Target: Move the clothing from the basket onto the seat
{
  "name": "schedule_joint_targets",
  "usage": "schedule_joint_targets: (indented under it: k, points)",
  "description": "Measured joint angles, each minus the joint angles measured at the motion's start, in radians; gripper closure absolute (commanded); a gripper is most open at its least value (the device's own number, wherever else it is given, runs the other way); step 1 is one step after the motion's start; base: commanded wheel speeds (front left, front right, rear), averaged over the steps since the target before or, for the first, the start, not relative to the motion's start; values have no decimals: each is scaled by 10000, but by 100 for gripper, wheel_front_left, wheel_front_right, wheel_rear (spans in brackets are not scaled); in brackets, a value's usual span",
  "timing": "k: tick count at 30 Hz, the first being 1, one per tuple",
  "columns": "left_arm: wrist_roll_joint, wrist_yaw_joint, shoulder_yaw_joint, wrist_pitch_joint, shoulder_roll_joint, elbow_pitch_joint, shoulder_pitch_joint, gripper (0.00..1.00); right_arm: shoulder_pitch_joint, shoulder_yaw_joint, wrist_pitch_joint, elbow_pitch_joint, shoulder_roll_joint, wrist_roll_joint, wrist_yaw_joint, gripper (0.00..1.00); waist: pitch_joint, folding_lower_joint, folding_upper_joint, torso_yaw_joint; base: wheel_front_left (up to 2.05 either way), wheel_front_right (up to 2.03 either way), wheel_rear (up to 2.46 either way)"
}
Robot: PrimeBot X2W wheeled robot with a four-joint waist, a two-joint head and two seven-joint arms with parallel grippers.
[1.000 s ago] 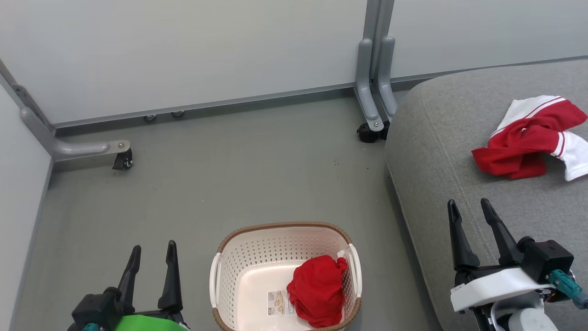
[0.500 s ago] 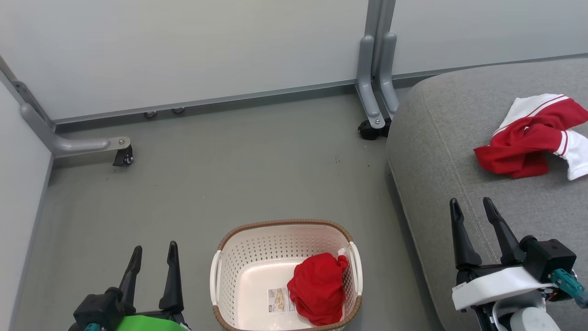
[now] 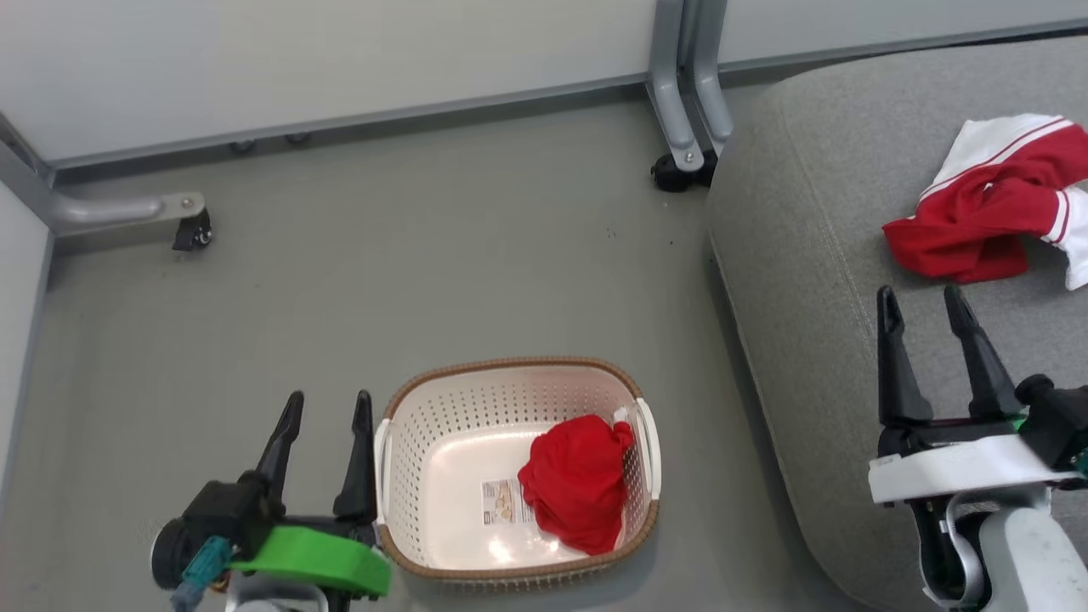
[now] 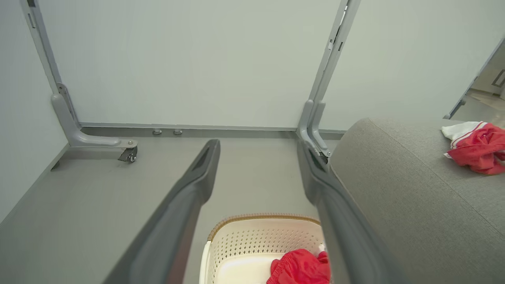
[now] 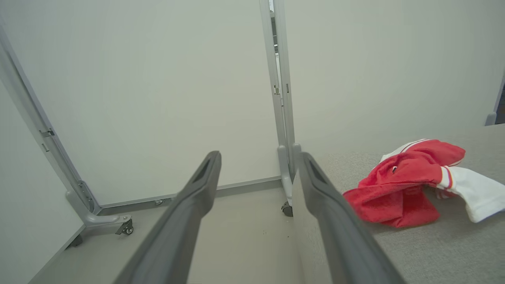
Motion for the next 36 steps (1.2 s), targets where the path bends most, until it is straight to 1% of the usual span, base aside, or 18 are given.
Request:
schedule_joint_targets:
  k: [1,3,4,8,13,16,18,21,24,31,33,36]
  points:
    - [270,0,-311,0,6,105,-414,0,-205,-73,0,-167,-46,-27,0,0,366,0,0,-28,0,0,0]
    - [418,0,-777,-2,150,372,-1105,0,-542,-236,0,-485,-63,-94,0,0,1021,0,0,-58,0,0,0]
    - [558,0,-1197,0,360,658,-1618,0,-792,-387,0,-734,-58,-142,0,0,1529,1,0,-88,0,0,0]
    - [920,0,-2203,0,711,1448,-2701,0,-1005,-725,0,-1168,-12,-293,0,0,2570,1,0,-165,0,0,0]
    - [1348,0,-3419,-2,1129,2537,-4308,0,-1373,-805,0,-1827,4,-364,2,0,3784,2,0,-270,0,0,0]
    - [1793,0,-4539,0,1419,3344,-5279,0,-1623,-805,0,-2165,10,-368,0,0,4514,2,0,-346,0,0,0]
    - [2061,0,-5643,2,1626,3940,-5989,0,-1784,-717,0,-2380,29,-380,0,0,5026,3,0,-410,0,0,0]
    - [2309,-17,-6888,2,1898,4842,-6858,0,-1959,-552,0,-2602,88,-393,2,0,5716,3,0,-517,0,0,0]
    - [2744,-17,-7850,2,2180,5545,-7813,0,-2146,-441,0,-2792,165,-385,2,0,6381,3,0,-645,0,0,0]
    - [3087,-17,-9402,0,2343,6824,-9239,0,-2542,-221,0,-2951,384,-240,2,0,7757,3,0,-1026,0,0,0]
    - [3078,-17,-9658,2,2357,7053,-9527,0,-2606,-247,0,-2984,460,-84,2,0,8075,3,0,-1154,0,0,0]
    - [3081,-17,-9797,0,2343,7179,-9987,0,-2674,-236,0,-3049,527,58,2,0,8525,2,0,-1354,0,0,0]
